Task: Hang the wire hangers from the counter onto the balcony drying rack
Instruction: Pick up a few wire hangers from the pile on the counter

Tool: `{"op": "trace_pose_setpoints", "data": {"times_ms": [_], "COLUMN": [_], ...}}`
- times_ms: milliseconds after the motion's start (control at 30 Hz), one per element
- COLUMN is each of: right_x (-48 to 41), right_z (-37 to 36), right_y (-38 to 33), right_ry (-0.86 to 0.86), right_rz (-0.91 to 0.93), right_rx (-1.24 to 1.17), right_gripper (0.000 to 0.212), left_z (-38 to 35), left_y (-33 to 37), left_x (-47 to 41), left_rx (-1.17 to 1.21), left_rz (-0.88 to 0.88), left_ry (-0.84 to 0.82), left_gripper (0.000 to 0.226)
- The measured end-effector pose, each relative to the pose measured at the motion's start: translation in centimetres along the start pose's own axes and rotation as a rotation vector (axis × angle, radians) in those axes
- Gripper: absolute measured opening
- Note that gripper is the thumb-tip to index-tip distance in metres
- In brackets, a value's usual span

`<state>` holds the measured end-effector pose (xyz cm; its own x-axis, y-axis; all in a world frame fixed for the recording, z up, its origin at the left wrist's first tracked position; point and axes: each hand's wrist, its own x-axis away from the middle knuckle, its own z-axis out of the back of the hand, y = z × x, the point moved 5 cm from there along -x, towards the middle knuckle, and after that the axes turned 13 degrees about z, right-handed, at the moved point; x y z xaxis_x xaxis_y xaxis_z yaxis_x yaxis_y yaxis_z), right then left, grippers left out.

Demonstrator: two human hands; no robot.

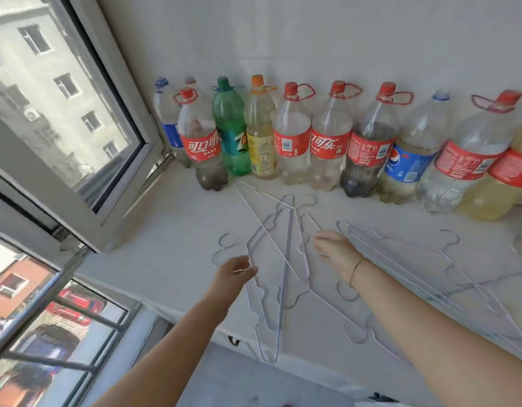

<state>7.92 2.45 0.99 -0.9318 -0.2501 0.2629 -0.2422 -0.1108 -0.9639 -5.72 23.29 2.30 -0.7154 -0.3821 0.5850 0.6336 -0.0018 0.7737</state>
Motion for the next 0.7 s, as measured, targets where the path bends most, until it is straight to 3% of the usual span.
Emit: {"op": "trace_pose_setpoints", "data": {"times_ms": [233, 333, 467, 600, 700], "right_x": [-7.6, -10.4, -12.8, -14.0, -14.4], "right_z": [-2.0, -2.7, -2.7, -3.0, -3.3], "right_y": [-0.2, 0.3, 1.9, 2.5, 2.7], "right_ry": [-0.011, -0.014, 0.044, 0.046, 0.074], "right_rz": [0.000, 0.008, 0.039, 0.008, 0.003], "right_rx": [0.116, 0.198, 0.482, 0.580, 0.634], "right_gripper": [0.037, 0.020, 0.039, 0.025, 0.036], "left_z": [0.5, 1.4, 2.2, 2.2, 1.8], "left_y": [-0.6, -1.5, -2.6, -3.3, -3.8], "left_x": [-5.5, -6.8, -8.0, -8.8, -8.9], "left_rx": [0.037, 0.058, 0.092, 0.124, 0.152], "left_rz": [0.118, 0.186, 0.237, 0.266, 0.290], "left_ry": [0.008, 0.063, 0.094, 0.083, 0.067], "left_gripper": [0.030, 0.037, 0.037, 0.035, 0.032]}}
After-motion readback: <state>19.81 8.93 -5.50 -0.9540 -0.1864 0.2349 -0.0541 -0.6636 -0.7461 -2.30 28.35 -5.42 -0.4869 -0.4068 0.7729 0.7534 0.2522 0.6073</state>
